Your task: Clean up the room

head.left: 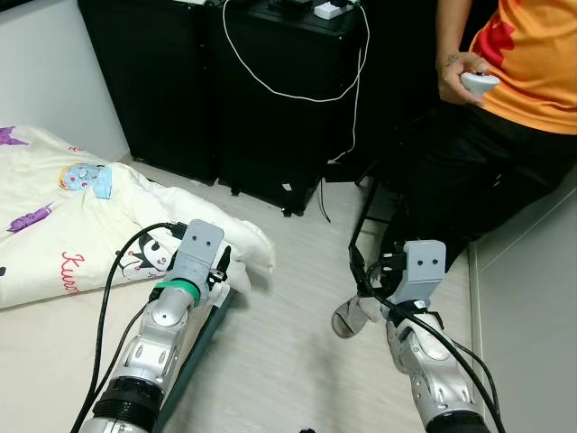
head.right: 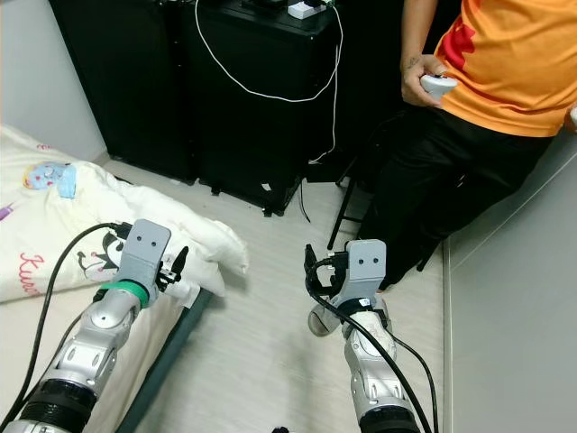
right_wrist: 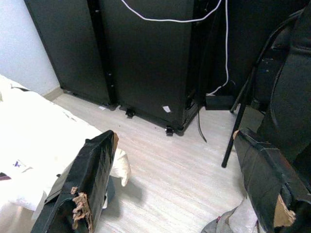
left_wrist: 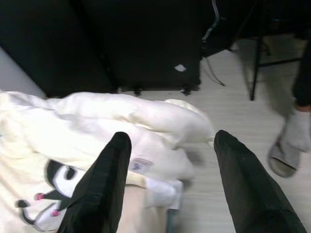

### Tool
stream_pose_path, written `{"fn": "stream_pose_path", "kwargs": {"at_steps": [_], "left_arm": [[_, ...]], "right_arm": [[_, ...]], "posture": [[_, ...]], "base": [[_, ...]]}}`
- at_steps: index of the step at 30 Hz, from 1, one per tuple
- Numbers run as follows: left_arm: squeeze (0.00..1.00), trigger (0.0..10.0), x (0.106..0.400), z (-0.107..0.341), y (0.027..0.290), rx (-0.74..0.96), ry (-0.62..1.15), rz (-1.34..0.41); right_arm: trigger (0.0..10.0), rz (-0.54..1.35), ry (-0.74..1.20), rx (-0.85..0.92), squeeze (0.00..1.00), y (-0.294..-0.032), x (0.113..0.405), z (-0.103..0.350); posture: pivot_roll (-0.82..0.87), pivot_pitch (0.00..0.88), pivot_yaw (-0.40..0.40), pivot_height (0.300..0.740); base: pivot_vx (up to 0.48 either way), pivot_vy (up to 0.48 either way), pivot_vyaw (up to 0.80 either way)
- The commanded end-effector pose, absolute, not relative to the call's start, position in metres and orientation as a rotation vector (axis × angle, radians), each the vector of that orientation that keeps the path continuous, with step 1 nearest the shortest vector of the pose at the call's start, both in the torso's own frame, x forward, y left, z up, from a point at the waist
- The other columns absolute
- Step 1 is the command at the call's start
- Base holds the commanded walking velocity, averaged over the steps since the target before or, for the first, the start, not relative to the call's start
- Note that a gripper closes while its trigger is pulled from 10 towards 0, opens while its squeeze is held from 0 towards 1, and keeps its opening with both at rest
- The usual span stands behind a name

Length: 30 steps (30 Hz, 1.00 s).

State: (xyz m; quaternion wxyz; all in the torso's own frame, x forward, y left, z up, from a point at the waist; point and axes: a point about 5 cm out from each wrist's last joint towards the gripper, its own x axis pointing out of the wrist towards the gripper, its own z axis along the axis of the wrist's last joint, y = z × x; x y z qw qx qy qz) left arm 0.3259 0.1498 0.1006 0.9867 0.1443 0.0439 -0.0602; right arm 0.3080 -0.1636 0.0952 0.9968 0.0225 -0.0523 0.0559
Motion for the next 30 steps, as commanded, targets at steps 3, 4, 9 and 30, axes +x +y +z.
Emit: {"fn": "stream_pose_path", "kwargs": {"at_steps": [3,4,9,30], "left_arm": [[0.0,10.0,0.322,0.098,0.144,0.232,0.103,-0.142],[0.0,10.0,0.322,0.099,0.144,0.205,0.105,-0.138],[0.0,10.0,0.324,0.106,0.145,0.134,0.095,-0.135],[0.0,10.0,0.335,0.127,0.144,0.176,0.032,-0.098]], "right_arm": [[10.0,0.092,-0.095,0.063,0.0,-0.17,0.303,0.091],[10.0,0.09,-0.094,0.061,0.0,-0.17,0.302,0.091],[10.0,0.093,-0.097,0.058,0.0,-0.168,0.302,0.091],[10.0,0.081,-0.214,0.145,0.0,-0.165,0.317,0.124]], "posture": [[0.04,0.103,-0.003,0.74],[0.04,0.103,-0.003,0.74],[0.04,0.101,-0.004,0.74],[0.06,0.121,0.002,0.74]], "base": [[0.0,0.0,0.0],[0.0,0.0,0.0],[0.0,0.0,0.0],[0.0,0.0,0.0]]}}
